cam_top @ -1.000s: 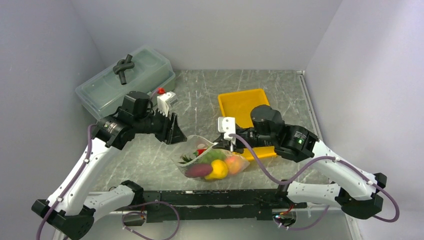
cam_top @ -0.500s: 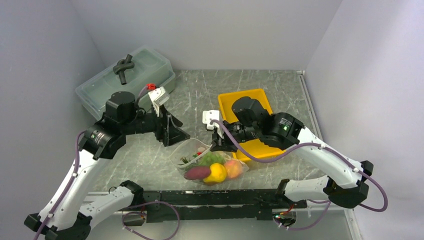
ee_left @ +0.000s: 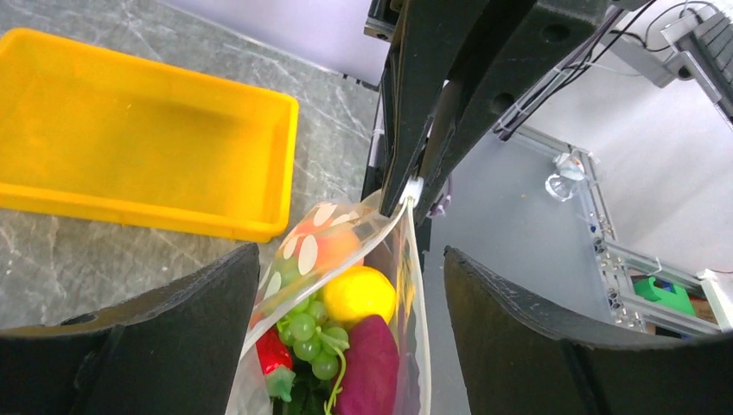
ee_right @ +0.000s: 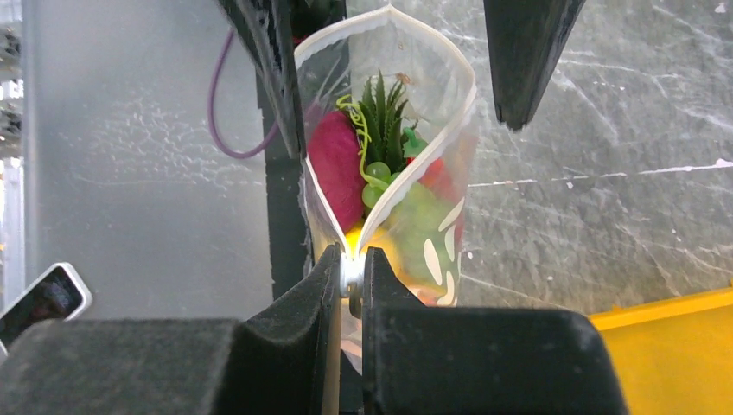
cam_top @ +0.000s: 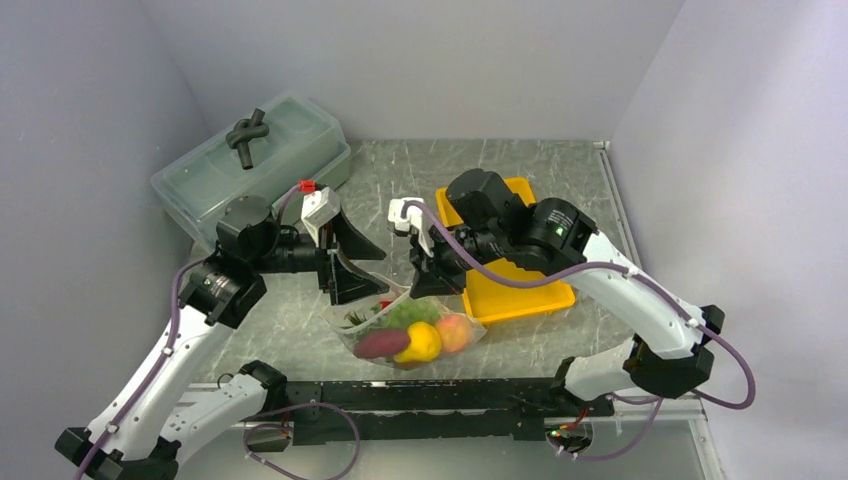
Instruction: Place the food in the zip-top bag and seal the zipper
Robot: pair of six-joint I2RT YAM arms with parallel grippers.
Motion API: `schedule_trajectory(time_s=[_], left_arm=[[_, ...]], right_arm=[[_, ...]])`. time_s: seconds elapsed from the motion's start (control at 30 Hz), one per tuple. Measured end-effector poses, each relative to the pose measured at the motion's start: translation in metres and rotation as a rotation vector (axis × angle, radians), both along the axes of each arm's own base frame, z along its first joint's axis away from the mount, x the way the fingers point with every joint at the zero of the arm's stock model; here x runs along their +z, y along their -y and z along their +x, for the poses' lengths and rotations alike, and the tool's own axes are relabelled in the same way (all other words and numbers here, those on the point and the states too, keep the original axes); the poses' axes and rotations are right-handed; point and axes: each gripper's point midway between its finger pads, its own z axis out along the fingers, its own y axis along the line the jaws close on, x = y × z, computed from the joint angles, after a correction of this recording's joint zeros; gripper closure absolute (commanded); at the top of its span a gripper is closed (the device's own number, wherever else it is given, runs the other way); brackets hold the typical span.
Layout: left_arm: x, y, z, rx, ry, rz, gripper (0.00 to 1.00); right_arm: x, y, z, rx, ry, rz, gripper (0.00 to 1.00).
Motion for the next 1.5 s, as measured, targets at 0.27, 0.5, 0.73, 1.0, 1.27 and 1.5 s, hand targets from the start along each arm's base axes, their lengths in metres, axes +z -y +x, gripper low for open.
schedule_trajectory(time_s=[0.27, 0.5, 0.73, 1.0, 1.27, 1.5], left_arm=[[0.013, 0.005, -0.001, -0.029, 0.029, -0.061, 0.18], [0.007, 0.007, -0.002, -0.044, 0.013, -0.061, 0.19], [-0.005, 0.014, -0.002, -0.077, -0.017, -0.046, 0.23], [-0.016, 0.02, -0.008, -0.141, -0.052, -0.031, 0.3], [-0.029, 0.025, -0.032, -0.231, -0.064, 0.012, 0.35], [-0.039, 0.028, -0.039, -0.237, -0.051, 0.06, 0.5]], right_arm=[[0.005, -0.013, 0.005, -0.047, -0.103, -0.053, 1.0], [0.003, -0.017, 0.002, -0.059, -0.171, -0.092, 1.0], [0.016, -0.017, -0.001, -0.056, -0.186, -0.065, 1.0], [0.017, -0.016, -0.003, -0.052, -0.209, -0.061, 1.0], [0.015, -0.011, 0.008, -0.099, -0.244, -0.061, 1.0], [0.014, -0.008, 0.007, -0.101, -0.266, -0.06, 1.0]])
